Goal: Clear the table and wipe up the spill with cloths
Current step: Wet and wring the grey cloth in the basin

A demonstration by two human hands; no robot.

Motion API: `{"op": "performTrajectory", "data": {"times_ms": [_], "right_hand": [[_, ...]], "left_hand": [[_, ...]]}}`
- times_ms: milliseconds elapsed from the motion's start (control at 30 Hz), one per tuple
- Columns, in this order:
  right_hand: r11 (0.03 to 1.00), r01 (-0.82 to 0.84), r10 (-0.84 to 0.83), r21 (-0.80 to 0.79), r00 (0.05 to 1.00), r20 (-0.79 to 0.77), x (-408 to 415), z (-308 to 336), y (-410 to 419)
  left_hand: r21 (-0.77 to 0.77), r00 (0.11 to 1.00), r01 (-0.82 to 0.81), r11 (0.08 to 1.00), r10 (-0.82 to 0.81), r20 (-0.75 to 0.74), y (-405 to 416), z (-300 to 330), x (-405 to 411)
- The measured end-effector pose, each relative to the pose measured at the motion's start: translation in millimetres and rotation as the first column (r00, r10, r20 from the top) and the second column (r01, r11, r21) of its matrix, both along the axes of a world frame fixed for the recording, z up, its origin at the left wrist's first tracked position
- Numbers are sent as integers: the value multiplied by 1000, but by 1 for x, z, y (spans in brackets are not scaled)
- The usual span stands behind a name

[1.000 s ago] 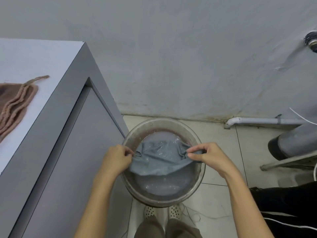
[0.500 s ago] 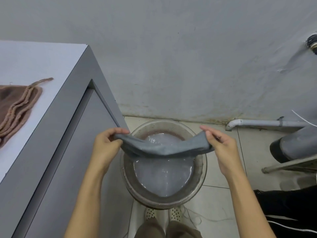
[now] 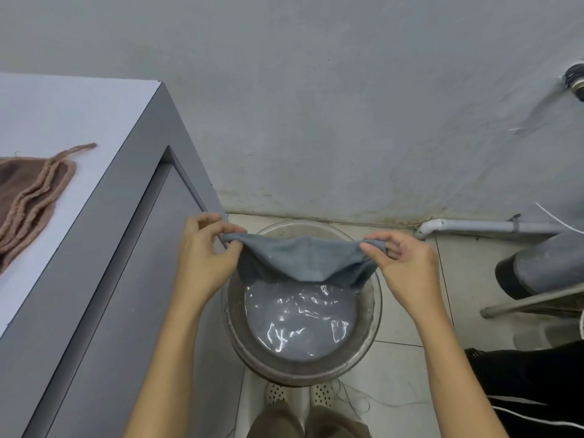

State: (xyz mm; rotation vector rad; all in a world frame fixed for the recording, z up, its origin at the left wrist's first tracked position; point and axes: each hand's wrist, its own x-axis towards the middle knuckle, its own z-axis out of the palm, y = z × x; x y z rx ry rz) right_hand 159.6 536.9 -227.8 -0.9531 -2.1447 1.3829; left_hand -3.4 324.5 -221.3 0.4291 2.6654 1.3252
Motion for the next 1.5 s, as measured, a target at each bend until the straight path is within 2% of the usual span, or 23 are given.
{"op": "performTrajectory", "data": {"times_ms": [67, 100, 200, 267, 367, 400, 467, 533, 600, 633, 667, 700, 767, 900, 1000, 1067, 1133, 1233, 1300, 1367, 1500], "right_hand": [[1000, -5, 4, -23, 999, -34, -7, -5, -9], [1000, -18, 17, -6, 1000, -12, -11, -12, -12], [986, -127, 105, 106, 976, 192, -24, -44, -26], [970, -221, 177, 104, 929, 324, -34, -68, -35], [932, -361, 306, 8, 800, 516, -39, -100, -48], [918, -397, 332, -3, 764, 553, -39, -108, -51], [897, -442, 347, 11, 718, 604, -41, -117, -55], [866, -497, 332, 58, 658, 676, -43, -117, -59], [827, -552, 301, 107, 595, 745, -45, -117, -64], [822, -562, 305, 91, 570, 763, -45, -115, -64], [829, -558, 336, 37, 549, 765, -46, -111, -62], [840, -541, 380, -35, 543, 748, -47, -105, -60], [859, -495, 445, -133, 593, 671, -49, -89, -52], [886, -450, 457, -110, 814, 358, -54, -42, -41], [872, -416, 452, -259, 887, 96, -53, -17, -37], [873, -375, 390, -312, 921, -14, -50, -8, -34], [872, -343, 330, -350, 939, -98, -46, -1, -32], [858, -329, 277, -395, 943, -183, -40, 7, -25], [850, -317, 242, -421, 945, -222, -36, 11, -20], [832, -298, 193, -468, 946, -260, -33, 14, -15], [801, -299, 156, -518, 941, -301, -27, 18, -6]], "left_hand": [[90, 999, -10, 996, 6, 44, 13, -1, 4], [88, 998, -8, 996, 2, 63, 21, -5, 6], [-83, 996, 75, 994, -71, 48, 40, -42, 13], [-203, 983, 180, 962, -171, 64, 47, -78, 18], [-472, 939, 333, 817, -331, 90, 50, -125, 33], [-565, 926, 349, 747, -366, 88, 50, -134, 39], [-657, 908, 329, 678, -418, 24, 47, -144, 49], [-690, 879, 351, 633, -477, 10, 45, -147, 49], [-686, 853, 425, 591, -515, 85, 45, -143, 44], [-618, 851, 481, 622, -500, 159, 46, -138, 38], [-500, 852, 516, 695, -474, 221, 48, -128, 32], [-373, 848, 530, 762, -465, 255, 48, -117, 26], [-161, 840, 525, 836, -478, 258, 47, -89, 18], [140, 816, 555, 820, -569, 99, 45, -37, 8], [398, 847, 426, 813, -513, 141, 48, -16, 8], [500, 846, 360, 788, -501, 181, 46, -19, 10], [469, 836, 381, 797, -513, 194, 41, -31, 10], [303, 777, 535, 789, -600, 189, 34, -56, 14], [193, 764, 581, 791, -611, 205, 32, -69, 18], [132, 794, 562, 816, -577, 189, 31, -79, 20], [175, 852, 439, 881, -470, 232, 31, -83, 20]]}}
